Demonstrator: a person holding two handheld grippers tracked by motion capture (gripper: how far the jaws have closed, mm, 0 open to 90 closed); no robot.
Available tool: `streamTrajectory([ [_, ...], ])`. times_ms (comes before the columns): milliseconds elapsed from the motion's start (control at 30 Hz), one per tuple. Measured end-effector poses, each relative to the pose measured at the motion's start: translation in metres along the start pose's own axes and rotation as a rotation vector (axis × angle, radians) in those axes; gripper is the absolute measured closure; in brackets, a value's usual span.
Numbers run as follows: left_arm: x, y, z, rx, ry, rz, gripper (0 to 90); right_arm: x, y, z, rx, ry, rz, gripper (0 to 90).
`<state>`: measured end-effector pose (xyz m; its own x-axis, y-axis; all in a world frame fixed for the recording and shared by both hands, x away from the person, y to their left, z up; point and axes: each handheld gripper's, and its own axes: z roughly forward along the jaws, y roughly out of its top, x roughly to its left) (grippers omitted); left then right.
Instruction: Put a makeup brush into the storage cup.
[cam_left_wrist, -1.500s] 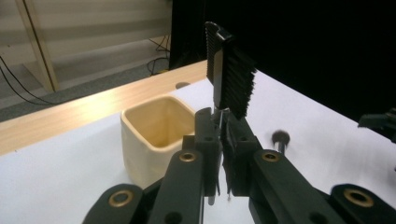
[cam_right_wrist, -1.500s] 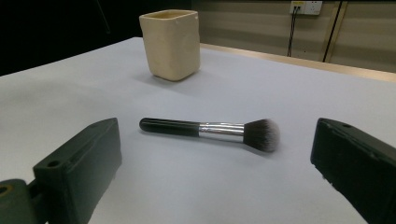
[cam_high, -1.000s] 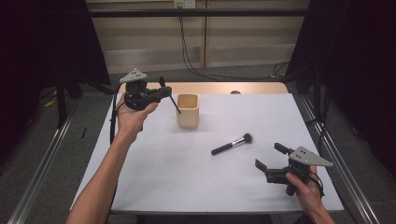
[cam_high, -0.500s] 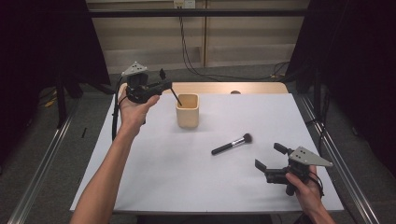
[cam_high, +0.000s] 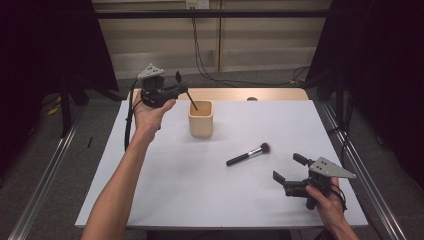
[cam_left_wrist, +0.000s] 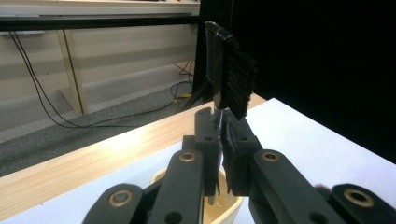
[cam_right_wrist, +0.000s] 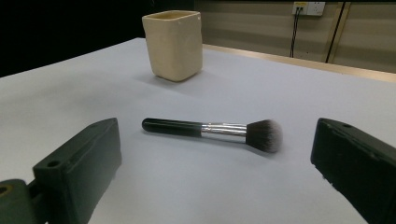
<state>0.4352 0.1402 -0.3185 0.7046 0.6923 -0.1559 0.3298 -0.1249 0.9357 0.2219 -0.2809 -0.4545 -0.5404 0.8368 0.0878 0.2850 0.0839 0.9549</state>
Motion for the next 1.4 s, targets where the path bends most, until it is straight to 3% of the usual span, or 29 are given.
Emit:
streamTrajectory([
  [500, 0.005, -0.011, 0.016, 0.062, 0.026, 0.013, 85.8, 0.000, -0.001, 0.001, 0.004, 0.008, -0.003, 1.8],
  [1400, 0.008, -0.035, 0.028, 0.111, 0.035, 0.003, 85.8, 0.001, -0.001, 0.001, 0.004, 0.013, -0.007, 1.8],
])
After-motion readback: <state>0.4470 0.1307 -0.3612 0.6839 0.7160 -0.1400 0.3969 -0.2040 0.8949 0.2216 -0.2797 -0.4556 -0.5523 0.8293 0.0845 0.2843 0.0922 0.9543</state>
